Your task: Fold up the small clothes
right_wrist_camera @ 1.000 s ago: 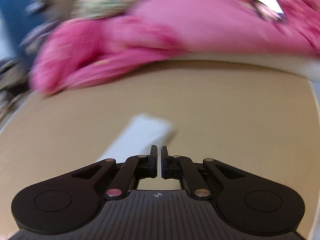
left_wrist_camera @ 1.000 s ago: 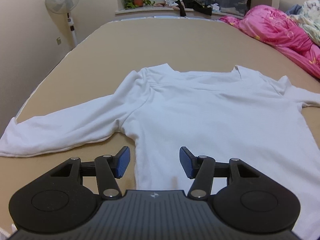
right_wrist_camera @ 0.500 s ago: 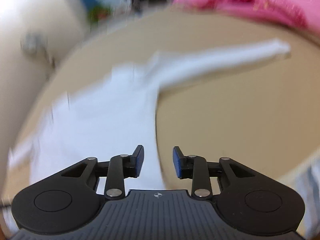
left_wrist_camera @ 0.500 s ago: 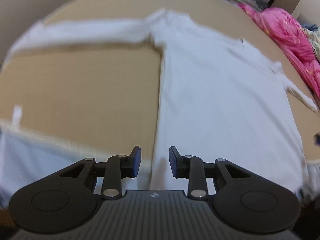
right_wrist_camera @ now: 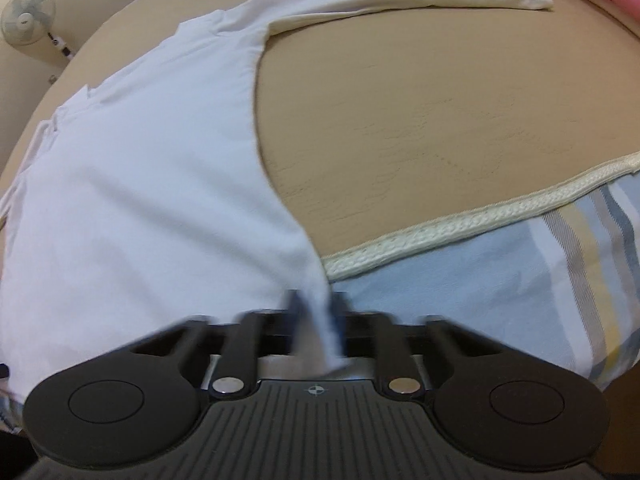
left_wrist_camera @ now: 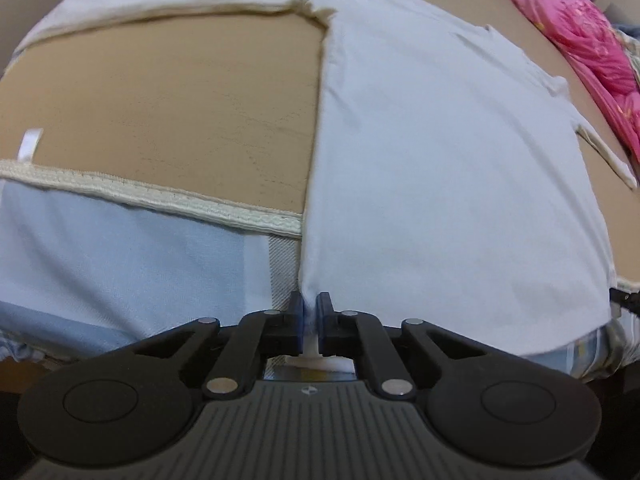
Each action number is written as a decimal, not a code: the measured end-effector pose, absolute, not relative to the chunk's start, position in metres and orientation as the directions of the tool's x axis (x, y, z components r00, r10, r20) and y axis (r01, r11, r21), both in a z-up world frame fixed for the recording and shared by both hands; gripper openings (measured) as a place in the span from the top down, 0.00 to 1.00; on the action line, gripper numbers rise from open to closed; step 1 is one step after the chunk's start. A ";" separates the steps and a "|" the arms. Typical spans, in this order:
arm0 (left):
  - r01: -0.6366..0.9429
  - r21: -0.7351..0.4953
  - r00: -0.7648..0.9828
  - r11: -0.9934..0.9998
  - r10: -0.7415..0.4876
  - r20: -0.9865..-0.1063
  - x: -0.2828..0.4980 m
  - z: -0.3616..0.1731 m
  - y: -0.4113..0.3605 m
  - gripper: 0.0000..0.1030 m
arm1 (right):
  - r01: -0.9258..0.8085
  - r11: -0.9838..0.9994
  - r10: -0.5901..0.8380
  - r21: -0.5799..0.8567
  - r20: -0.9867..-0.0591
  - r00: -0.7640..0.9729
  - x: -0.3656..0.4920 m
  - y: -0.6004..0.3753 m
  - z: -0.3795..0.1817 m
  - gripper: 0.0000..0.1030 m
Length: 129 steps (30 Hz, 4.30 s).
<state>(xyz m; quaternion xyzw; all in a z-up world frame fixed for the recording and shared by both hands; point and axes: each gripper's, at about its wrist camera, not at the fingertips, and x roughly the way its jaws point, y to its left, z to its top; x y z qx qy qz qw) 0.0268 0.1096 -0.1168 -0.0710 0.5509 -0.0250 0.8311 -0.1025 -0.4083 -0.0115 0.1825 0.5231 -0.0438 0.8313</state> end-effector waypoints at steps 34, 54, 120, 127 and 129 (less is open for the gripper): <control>0.072 0.052 0.394 0.996 0.019 -0.919 0.005 -0.112 0.060 0.53 | 0.157 0.977 0.072 0.147 -0.912 0.403 -0.111 -0.365 -0.009 0.67; 0.037 0.027 0.479 0.999 0.006 -0.878 0.005 -0.095 0.063 0.53 | 0.151 0.962 0.018 0.227 -0.606 0.796 -0.102 -0.383 0.082 0.63; 0.369 -0.105 0.803 0.923 -0.374 -0.465 0.170 0.031 0.034 0.70 | -0.014 1.000 0.029 0.027 -0.725 0.688 0.029 -0.317 0.037 0.87; -0.053 -0.005 0.792 0.999 0.039 -0.609 0.179 0.053 0.120 0.70 | 0.048 0.984 0.092 0.174 -0.708 0.701 0.031 -0.321 0.050 0.89; -0.101 -0.042 0.788 0.994 0.054 -0.613 0.170 0.051 0.136 0.65 | 0.051 0.971 0.127 0.232 -0.687 0.715 0.038 -0.318 0.051 0.92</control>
